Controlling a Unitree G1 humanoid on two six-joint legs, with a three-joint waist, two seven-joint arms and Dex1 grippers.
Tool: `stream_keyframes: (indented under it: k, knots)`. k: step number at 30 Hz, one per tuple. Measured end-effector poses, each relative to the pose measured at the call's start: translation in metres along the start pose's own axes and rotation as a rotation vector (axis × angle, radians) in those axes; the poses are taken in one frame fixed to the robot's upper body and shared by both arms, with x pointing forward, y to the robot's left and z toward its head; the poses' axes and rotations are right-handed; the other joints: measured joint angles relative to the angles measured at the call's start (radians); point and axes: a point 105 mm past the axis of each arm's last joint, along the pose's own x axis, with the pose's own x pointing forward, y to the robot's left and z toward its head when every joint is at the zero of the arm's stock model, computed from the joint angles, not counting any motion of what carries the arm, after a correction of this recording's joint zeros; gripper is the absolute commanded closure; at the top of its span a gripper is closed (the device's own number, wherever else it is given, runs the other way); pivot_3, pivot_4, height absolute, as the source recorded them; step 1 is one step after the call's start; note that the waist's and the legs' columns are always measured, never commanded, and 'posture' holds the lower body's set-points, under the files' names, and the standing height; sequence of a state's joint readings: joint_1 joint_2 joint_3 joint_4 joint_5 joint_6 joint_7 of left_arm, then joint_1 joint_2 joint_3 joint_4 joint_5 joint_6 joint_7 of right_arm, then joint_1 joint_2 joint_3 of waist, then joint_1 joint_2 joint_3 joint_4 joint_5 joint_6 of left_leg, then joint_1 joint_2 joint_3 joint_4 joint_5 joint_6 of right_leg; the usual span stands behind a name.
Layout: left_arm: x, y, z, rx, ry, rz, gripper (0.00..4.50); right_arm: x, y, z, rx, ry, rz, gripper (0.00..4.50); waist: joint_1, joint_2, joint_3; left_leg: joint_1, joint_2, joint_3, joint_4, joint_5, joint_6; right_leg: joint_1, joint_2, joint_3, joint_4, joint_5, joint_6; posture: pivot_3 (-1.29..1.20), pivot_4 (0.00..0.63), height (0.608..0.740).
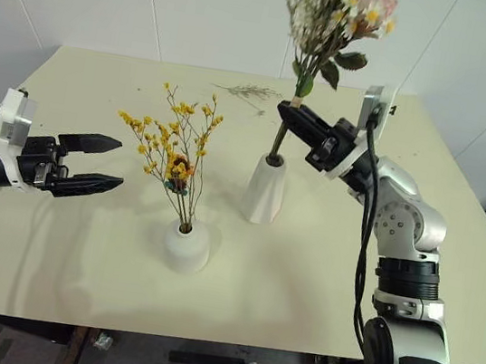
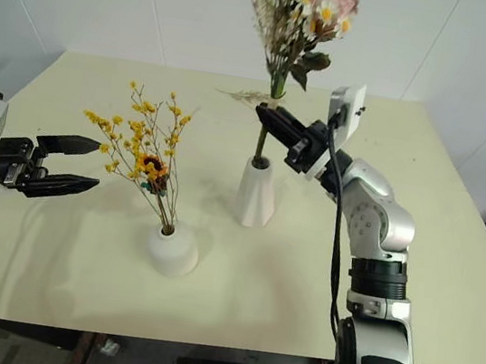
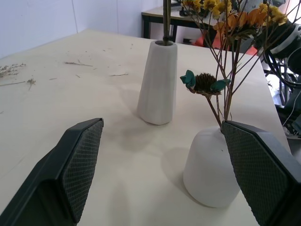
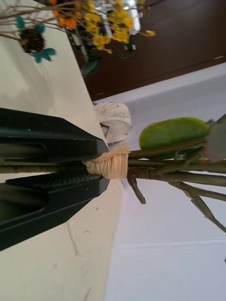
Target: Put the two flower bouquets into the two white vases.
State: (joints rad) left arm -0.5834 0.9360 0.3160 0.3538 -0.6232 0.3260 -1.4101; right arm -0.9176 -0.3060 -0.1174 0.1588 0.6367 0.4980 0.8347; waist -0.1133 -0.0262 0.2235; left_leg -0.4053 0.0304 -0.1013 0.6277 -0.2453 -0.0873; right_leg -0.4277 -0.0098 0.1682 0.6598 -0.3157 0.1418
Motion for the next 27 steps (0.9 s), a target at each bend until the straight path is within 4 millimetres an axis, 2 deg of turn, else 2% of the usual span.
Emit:
stream_keyframes:
  k: [1, 15, 27]
  knots:
    - [0.000, 0.000, 0.000, 0.002, 0.000, 0.000, 0.21, 0.000, 0.000, 0.000, -0.008, 0.000, 0.003, 4.48, 0.000, 0.000, 0.000, 0.000, 0.000, 0.000, 0.000, 0.000, 0.000, 0.000, 0.000, 0.000, 0.000, 0.000, 0.000, 0.00, 0.150, 0.740]
    - [0.005, -0.001, 0.003, 0.018, -0.034, 0.006, 0.21, -0.002, -0.004, 0.002, -0.143, -0.016, -0.003, 0.02, 0.000, 0.000, 0.000, 0.000, 0.000, 0.000, 0.000, 0.000, 0.000, 0.000, 0.000, 0.000, 0.000, 0.000, 0.000, 0.00, 0.150, 0.740]
    - [0.009, -0.001, -0.002, 0.005, -0.049, 0.008, 0.21, -0.006, 0.009, -0.011, -0.232, 0.073, 0.070, 0.02, 0.001, 0.000, 0.000, 0.000, 0.000, 0.000, 0.000, 0.000, 0.000, 0.000, 0.000, 0.000, 0.000, 0.000, 0.000, 0.00, 0.150, 0.740]
